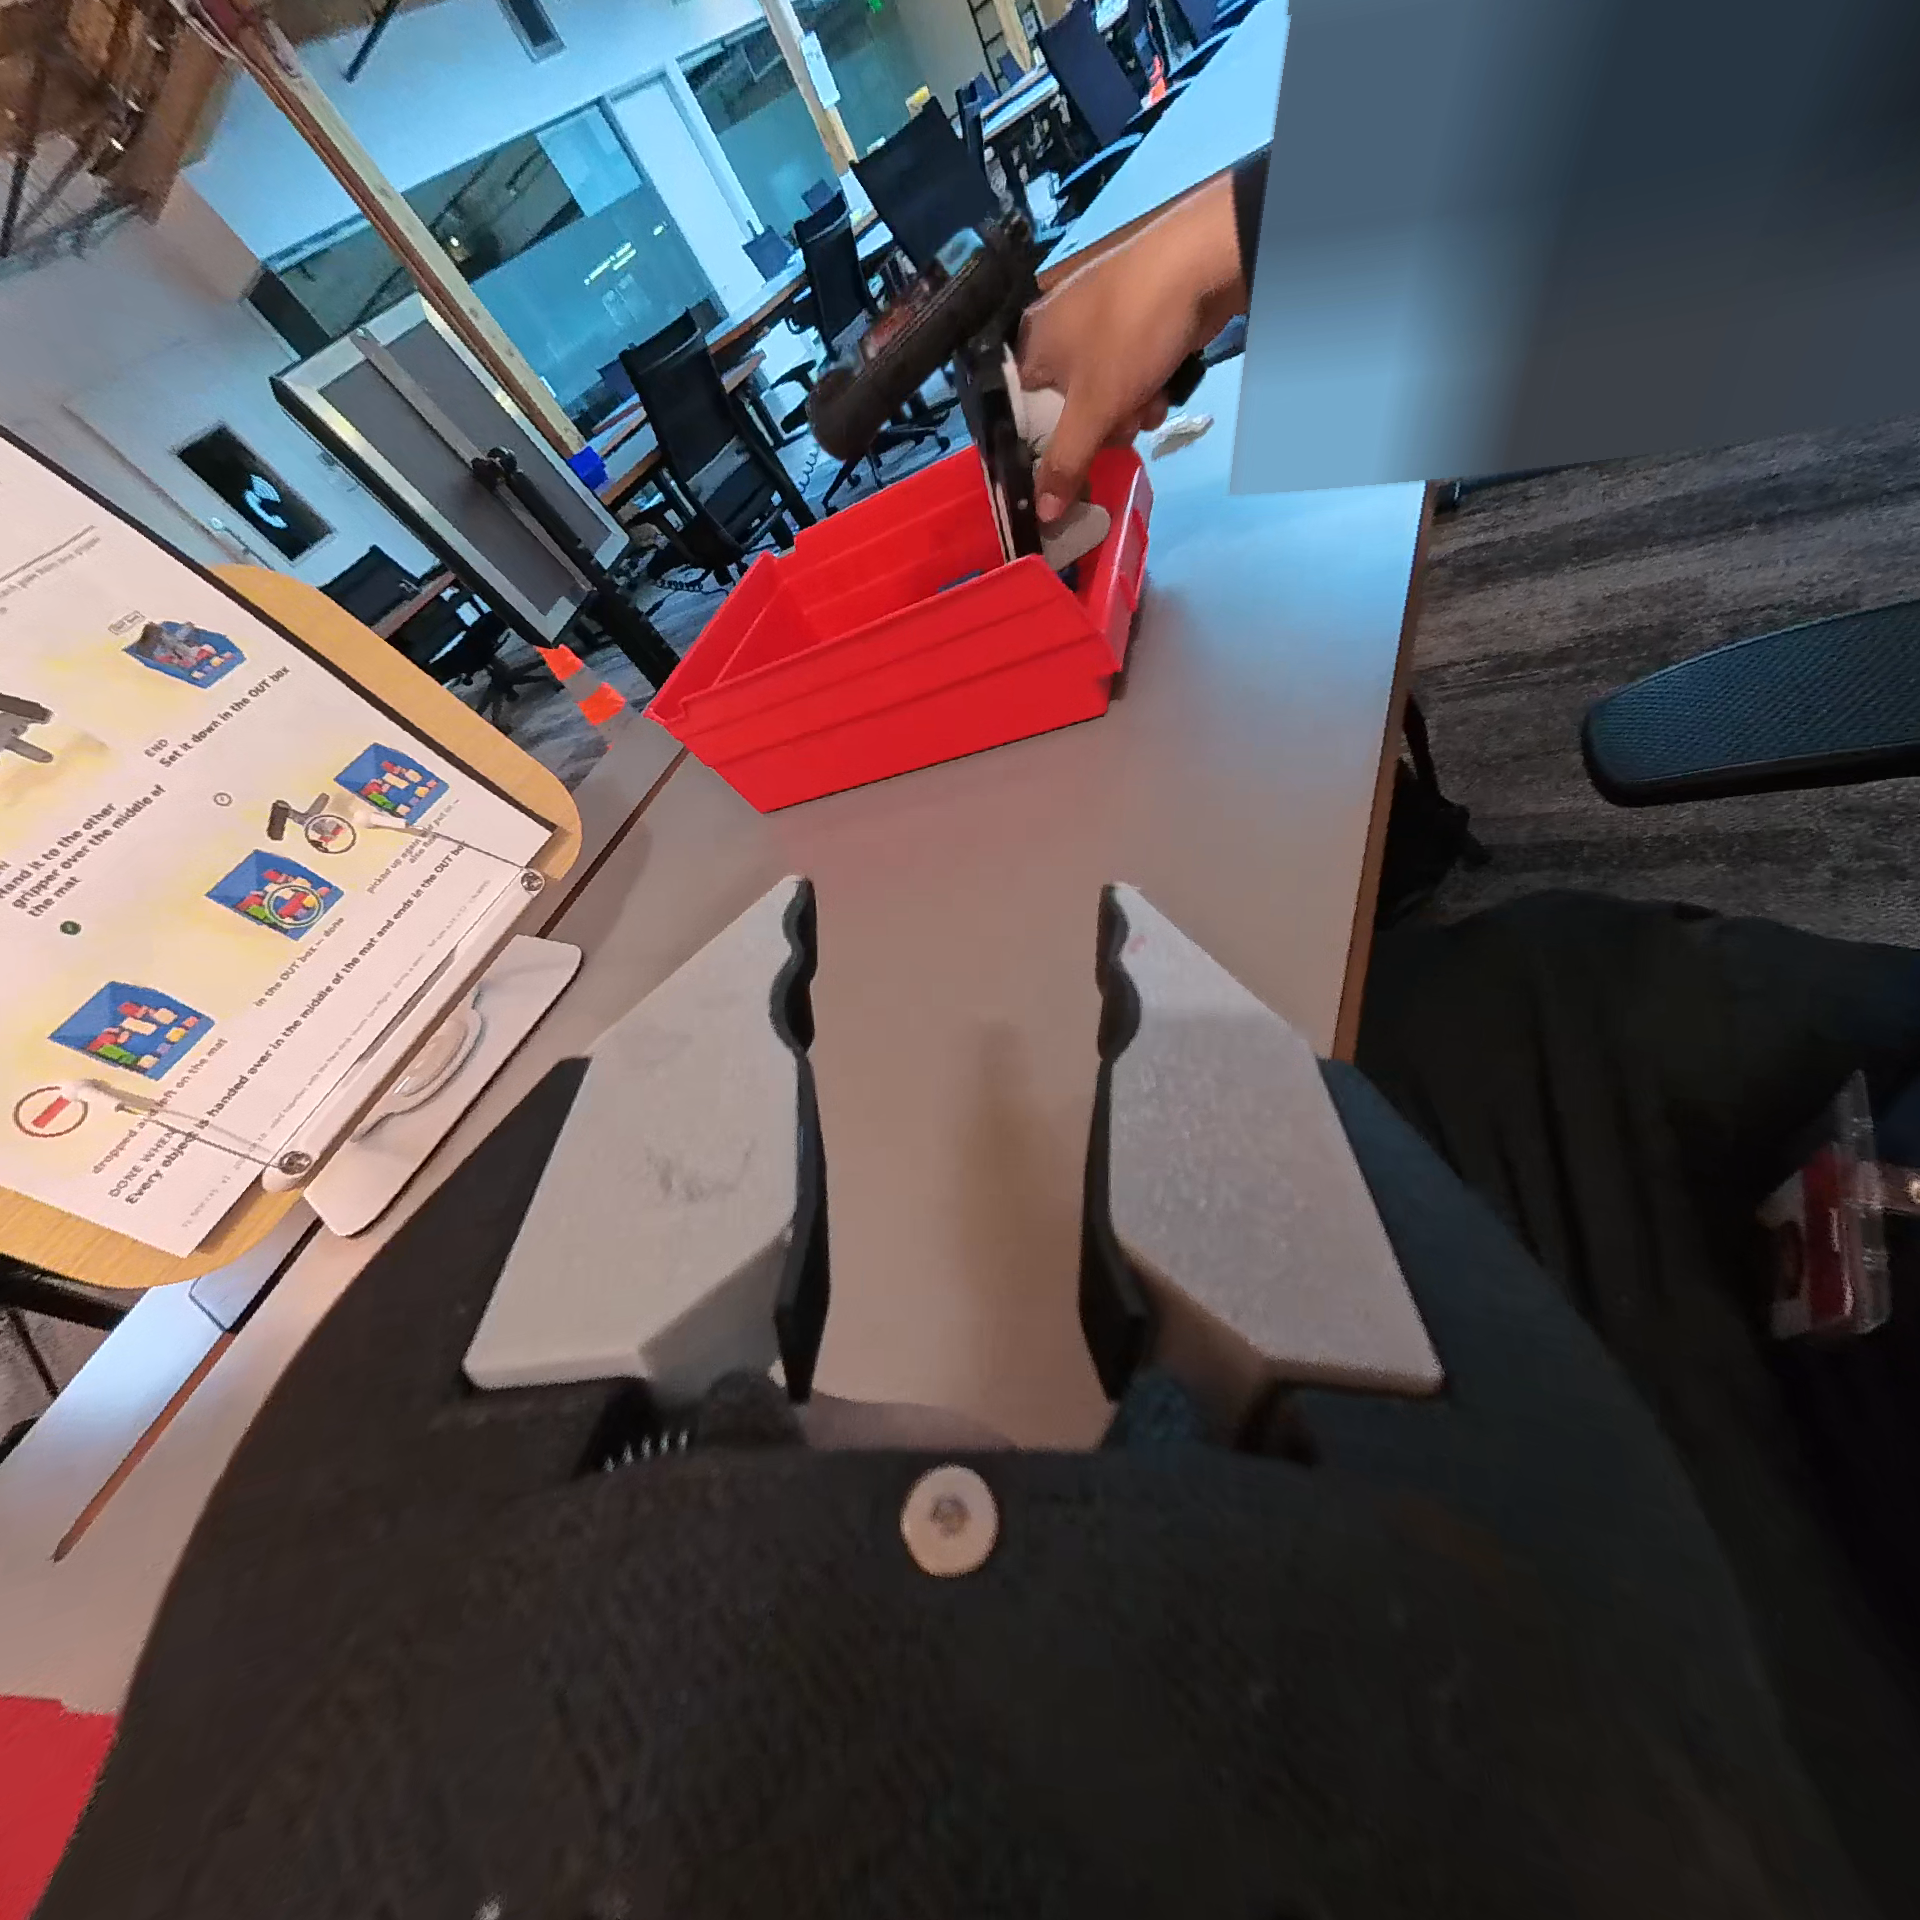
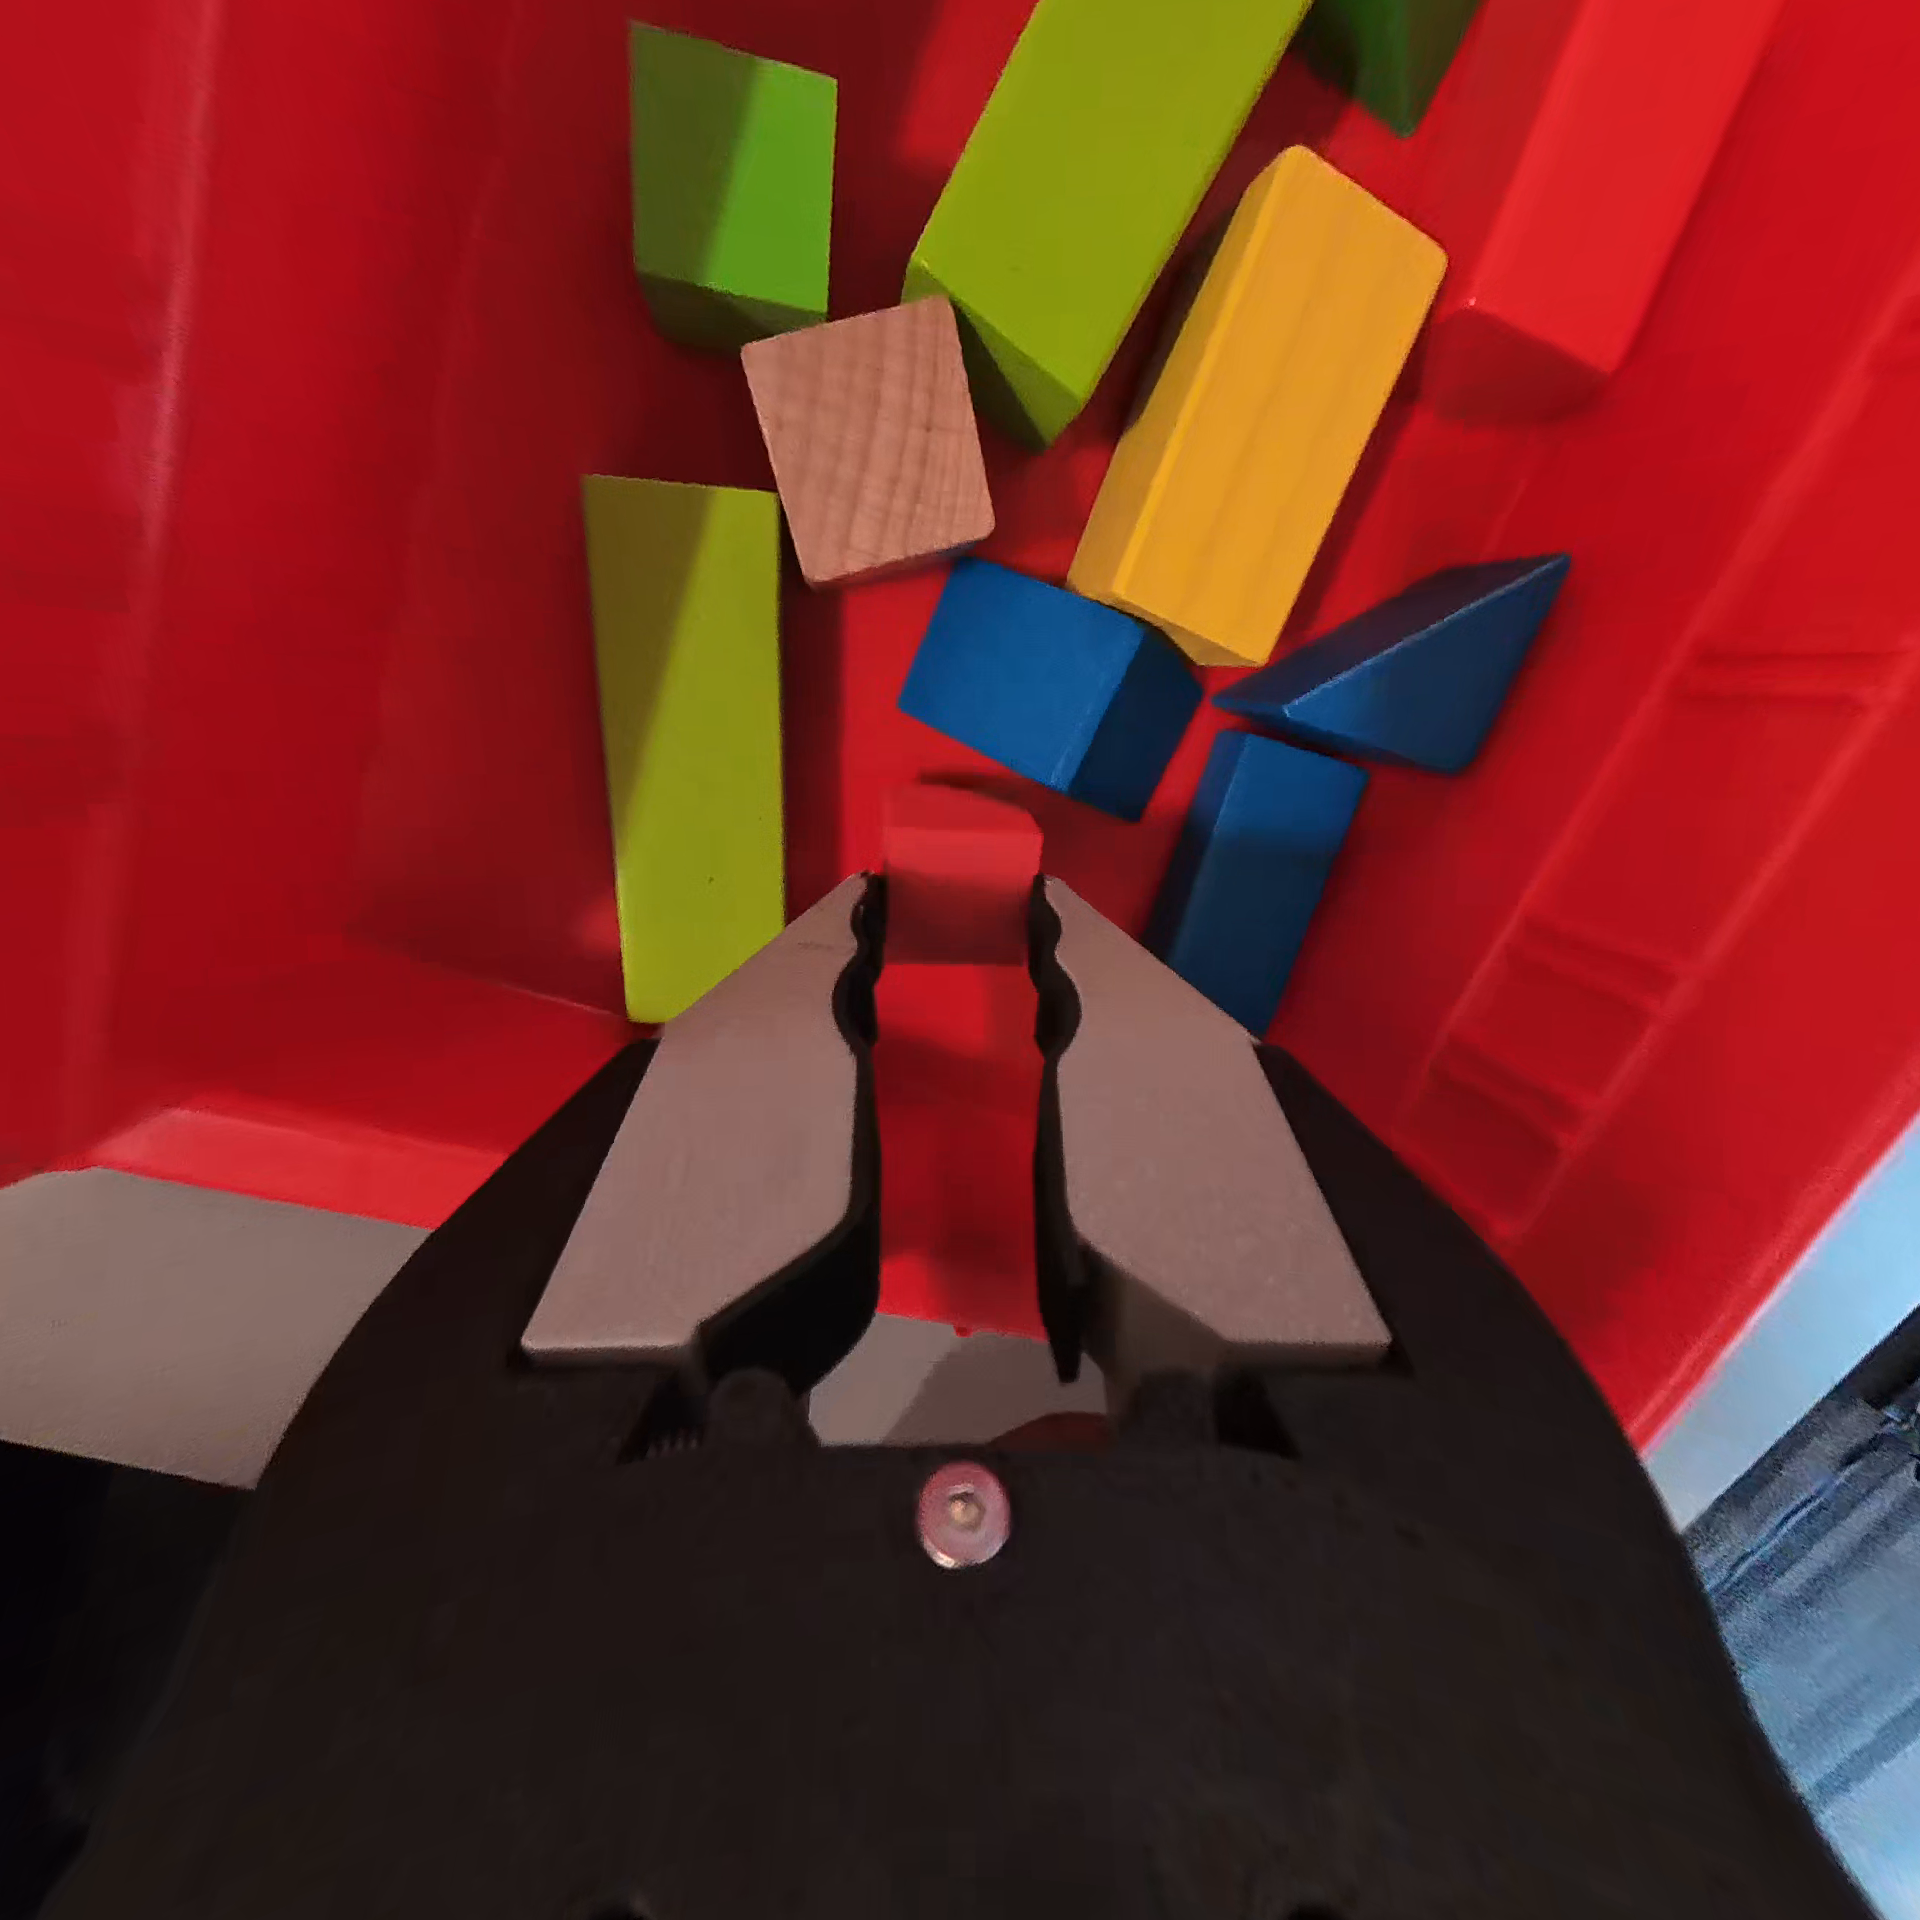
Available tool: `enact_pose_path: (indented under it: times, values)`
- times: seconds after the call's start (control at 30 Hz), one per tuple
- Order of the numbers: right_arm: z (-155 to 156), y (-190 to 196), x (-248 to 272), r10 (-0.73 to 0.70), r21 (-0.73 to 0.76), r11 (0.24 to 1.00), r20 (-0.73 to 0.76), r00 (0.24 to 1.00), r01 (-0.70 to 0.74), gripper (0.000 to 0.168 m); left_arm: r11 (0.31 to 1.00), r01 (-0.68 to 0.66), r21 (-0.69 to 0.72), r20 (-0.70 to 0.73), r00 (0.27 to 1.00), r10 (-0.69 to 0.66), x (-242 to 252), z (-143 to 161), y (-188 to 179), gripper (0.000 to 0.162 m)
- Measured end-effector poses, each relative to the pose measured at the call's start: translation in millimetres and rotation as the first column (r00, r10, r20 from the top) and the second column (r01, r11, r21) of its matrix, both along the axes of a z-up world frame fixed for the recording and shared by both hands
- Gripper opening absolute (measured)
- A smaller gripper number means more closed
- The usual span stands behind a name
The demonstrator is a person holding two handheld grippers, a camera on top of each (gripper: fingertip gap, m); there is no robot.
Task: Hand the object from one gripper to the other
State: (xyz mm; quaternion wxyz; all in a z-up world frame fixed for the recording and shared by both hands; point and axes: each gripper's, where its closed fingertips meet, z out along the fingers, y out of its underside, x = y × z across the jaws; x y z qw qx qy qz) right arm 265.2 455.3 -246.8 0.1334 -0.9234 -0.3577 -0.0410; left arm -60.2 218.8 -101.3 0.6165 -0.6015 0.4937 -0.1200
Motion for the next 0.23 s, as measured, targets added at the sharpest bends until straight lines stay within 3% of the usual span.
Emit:
enact_pose_path:
  times: [0.23]
  values:
    - [4, -5, -17, 0.015, 0.02, 1.0, -0.087, 0.996, -0.013, 0.028, 0.995, -0.096, -0.01, -0.021, 0.995, 0.096, -27, -1, 12, 0.052]
